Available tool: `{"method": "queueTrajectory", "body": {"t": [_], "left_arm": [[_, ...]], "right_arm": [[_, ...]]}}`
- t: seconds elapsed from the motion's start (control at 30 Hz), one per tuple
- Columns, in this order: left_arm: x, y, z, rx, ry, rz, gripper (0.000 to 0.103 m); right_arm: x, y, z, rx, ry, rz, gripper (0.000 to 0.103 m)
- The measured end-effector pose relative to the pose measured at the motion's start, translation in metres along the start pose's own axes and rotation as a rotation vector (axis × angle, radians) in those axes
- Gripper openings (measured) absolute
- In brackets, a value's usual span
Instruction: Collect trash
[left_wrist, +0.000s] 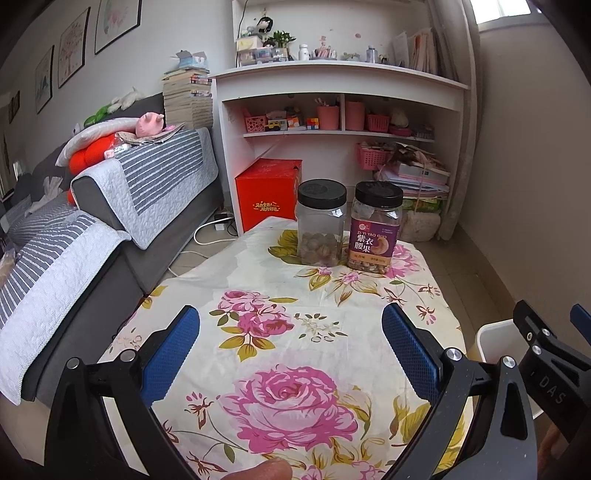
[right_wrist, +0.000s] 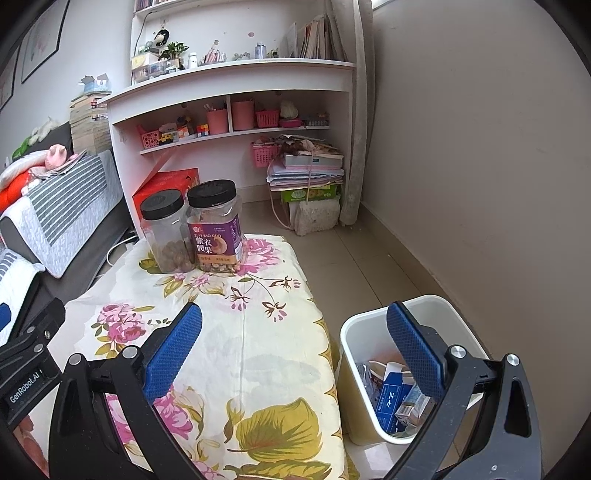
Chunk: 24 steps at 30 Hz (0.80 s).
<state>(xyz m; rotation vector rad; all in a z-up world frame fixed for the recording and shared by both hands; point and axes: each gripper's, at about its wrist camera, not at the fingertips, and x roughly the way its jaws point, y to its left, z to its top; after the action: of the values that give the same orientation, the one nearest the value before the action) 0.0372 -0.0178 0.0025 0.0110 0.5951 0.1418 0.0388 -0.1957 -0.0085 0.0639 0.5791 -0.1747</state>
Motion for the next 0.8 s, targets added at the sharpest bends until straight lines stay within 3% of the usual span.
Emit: {"method": "queueTrajectory", "body": {"t": [0.8], "left_arm": [[-0.002,-0.01,0.001,-0.007,0.001,-0.003,0.096]], "right_arm": [[-0.002,0.001,-0.001,-0.012,-0.008,0.012,0.096]]}}
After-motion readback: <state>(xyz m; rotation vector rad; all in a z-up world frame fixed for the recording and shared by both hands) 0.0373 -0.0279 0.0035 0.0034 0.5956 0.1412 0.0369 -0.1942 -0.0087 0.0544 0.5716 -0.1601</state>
